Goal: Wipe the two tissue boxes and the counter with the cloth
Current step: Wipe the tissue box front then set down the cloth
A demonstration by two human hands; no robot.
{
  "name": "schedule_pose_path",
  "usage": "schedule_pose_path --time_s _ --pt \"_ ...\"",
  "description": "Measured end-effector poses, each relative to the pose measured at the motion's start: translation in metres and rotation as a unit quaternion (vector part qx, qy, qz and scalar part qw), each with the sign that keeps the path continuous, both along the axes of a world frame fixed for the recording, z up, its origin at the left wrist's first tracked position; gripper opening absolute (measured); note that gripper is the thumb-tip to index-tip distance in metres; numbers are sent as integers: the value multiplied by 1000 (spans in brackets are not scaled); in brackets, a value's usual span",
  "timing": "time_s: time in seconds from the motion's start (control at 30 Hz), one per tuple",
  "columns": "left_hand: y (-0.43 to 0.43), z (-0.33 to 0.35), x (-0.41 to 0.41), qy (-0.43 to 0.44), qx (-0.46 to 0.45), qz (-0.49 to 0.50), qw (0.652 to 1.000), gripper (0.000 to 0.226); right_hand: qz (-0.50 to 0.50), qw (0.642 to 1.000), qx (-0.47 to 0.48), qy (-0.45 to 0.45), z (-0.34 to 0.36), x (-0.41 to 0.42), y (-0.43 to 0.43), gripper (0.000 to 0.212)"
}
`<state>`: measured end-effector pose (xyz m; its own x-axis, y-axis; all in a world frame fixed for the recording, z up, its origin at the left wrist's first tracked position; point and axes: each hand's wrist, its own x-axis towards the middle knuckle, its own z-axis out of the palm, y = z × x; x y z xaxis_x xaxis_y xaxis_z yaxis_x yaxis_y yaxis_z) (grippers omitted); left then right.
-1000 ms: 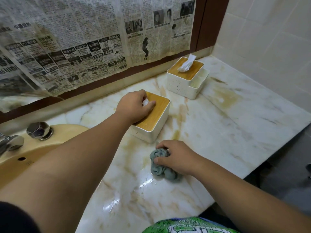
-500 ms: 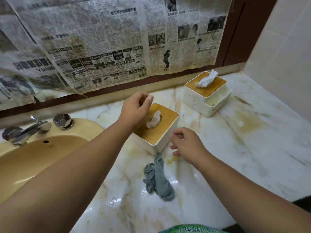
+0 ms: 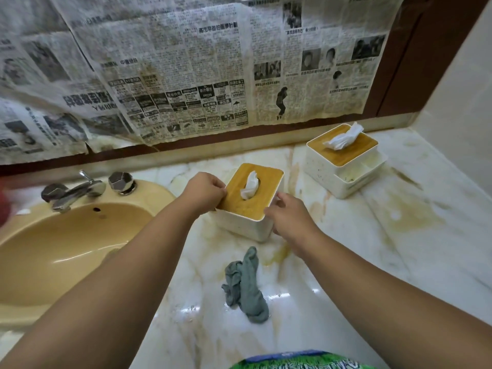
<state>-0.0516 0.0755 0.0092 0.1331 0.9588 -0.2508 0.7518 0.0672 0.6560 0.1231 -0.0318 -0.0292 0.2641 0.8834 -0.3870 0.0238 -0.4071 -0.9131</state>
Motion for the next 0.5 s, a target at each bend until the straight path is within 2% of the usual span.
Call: schedule_pose_path --time_s 0.27,0.5 --pt "-16 -12 16 -105 -25 134 985 7 64 995 36 -63 19 38 37 38" --pt "-36 -16 33 -162 -8 188 969 9 107 994 7 -9 27 55 56 41"
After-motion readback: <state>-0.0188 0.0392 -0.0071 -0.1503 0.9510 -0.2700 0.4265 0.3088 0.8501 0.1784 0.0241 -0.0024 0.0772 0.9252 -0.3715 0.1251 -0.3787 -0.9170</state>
